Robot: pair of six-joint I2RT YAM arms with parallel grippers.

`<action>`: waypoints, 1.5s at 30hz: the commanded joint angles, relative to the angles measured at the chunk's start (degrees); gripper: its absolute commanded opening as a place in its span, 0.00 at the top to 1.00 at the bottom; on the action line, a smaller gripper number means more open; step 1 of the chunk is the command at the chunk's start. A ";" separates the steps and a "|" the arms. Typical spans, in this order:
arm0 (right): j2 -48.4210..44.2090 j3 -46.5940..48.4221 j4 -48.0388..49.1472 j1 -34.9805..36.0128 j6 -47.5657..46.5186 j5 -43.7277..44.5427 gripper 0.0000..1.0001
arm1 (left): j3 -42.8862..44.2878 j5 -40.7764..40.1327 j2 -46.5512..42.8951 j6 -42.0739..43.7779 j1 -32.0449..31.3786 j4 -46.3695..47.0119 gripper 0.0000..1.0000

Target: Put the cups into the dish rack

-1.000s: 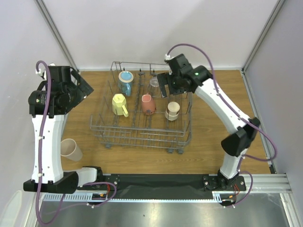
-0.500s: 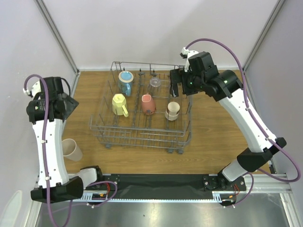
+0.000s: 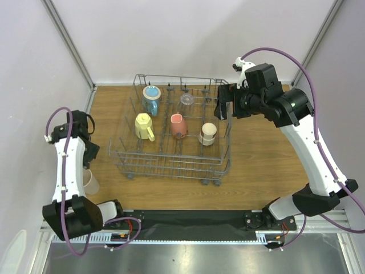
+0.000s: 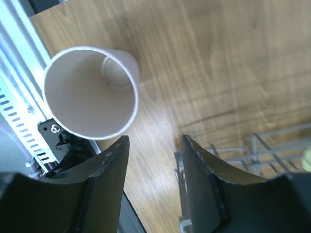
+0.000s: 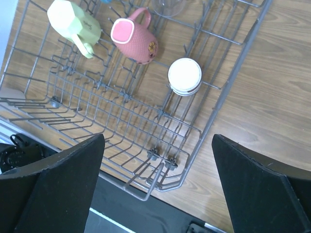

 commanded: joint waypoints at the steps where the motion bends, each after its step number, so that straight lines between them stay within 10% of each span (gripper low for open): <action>1: -1.24 0.66 -1.32 -0.34 -1.30 -0.23 0.00 | -2.08 -4.03 0.92 -3.40 1.02 2.88 0.46; 20: 2.89 3.65 -0.79 -2.10 -1.12 0.56 0.00 | -9.11 -5.45 12.61 -0.95 3.13 12.91 0.55; 31: 2.63 3.47 -1.23 -4.47 -0.42 -0.83 0.00 | -9.47 -1.50 9.89 -0.33 3.21 14.49 1.00; 45: 2.01 0.40 -1.14 -4.65 1.25 -7.52 0.00 | 5.11 1.31 0.75 0.11 2.60 6.59 1.00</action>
